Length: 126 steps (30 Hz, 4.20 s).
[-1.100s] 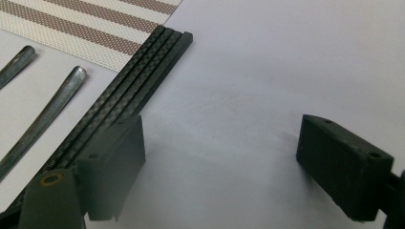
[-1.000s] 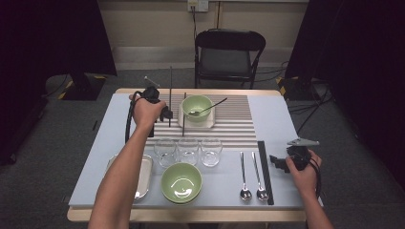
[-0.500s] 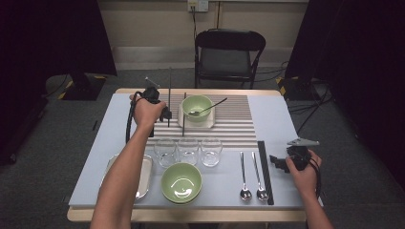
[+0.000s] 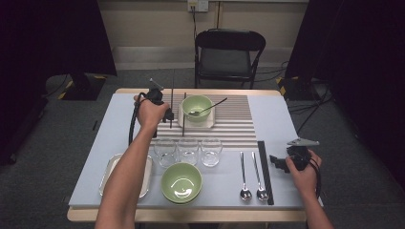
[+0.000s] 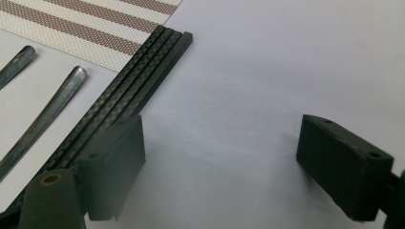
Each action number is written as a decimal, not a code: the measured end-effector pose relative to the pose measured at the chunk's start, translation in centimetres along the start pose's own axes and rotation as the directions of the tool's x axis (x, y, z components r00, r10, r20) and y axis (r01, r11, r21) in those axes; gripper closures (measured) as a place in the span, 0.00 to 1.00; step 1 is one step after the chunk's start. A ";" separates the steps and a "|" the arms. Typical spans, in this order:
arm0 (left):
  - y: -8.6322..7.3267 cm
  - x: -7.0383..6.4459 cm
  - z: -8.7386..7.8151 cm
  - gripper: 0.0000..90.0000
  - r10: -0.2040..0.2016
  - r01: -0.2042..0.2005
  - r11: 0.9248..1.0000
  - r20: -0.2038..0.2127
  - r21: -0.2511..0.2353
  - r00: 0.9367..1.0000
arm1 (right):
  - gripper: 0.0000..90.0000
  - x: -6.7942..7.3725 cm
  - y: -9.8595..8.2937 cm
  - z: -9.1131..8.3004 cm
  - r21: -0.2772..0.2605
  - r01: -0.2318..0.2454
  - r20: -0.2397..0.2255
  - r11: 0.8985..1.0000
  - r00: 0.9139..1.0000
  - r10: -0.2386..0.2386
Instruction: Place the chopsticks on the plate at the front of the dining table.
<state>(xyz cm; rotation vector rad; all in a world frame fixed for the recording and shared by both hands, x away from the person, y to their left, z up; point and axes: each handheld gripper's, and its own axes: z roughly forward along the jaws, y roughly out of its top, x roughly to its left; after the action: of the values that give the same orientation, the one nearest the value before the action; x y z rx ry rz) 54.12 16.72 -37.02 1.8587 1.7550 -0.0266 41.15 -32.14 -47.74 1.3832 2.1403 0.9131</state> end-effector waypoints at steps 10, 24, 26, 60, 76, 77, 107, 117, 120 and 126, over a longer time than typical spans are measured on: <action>-0.1 0.0 0.5 0.97 -0.004 0.004 1.000 -0.005 0.008 1.000 | 0.17 0.0 0.0 0.0 0.000 0.001 -0.001 1.000 1.000 -0.001; -0.3 0.2 1.2 0.97 -0.008 0.008 1.000 -0.005 0.020 1.000 | 0.17 0.0 0.0 0.0 0.001 0.000 -0.001 1.000 1.000 0.000; -0.3 0.1 1.3 0.97 -0.022 0.022 1.000 0.001 0.020 1.000 | 0.17 0.0 0.0 0.0 0.000 -0.001 0.000 1.000 1.000 0.001; -0.4 0.6 3.0 0.97 -0.040 0.040 0.998 -0.007 0.044 0.999 | 0.17 0.0 0.0 0.0 0.000 0.002 -0.002 1.000 1.000 -0.002; -0.4 1.0 3.1 0.97 -0.046 0.047 0.998 -0.013 0.053 0.999 | 0.17 0.0 0.0 0.0 0.000 -0.002 0.000 1.000 1.000 0.002; -0.4 0.9 3.2 0.97 -0.051 0.052 0.997 -0.014 0.053 0.999 | 0.17 0.0 0.0 0.0 0.000 0.000 -0.001 1.000 1.000 0.000; -0.4 1.0 4.5 0.97 -0.053 0.054 0.994 -0.005 0.097 0.999 | 0.17 0.0 0.0 0.0 0.000 -0.001 -0.001 1.000 1.000 0.001; -0.3 0.8 4.8 0.96 -0.063 0.062 0.994 0.004 0.085 0.998 | 0.17 0.0 0.0 0.0 0.001 -0.001 -0.002 1.000 1.000 0.001; -0.3 0.8 4.9 0.96 -0.060 0.059 0.994 0.006 0.089 0.998 | 0.17 0.0 0.0 0.0 0.000 0.000 -0.002 1.000 1.000 0.000; -0.3 0.7 5.0 0.96 -0.066 0.065 0.994 0.013 0.092 0.998 | 0.17 0.0 0.0 0.0 0.000 0.001 -0.002 1.000 1.000 -0.001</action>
<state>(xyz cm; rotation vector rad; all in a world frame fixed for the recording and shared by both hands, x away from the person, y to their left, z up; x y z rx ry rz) 55.77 15.33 -41.55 1.8584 1.8306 -0.1491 41.15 -32.16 -47.75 1.3821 2.1419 0.9143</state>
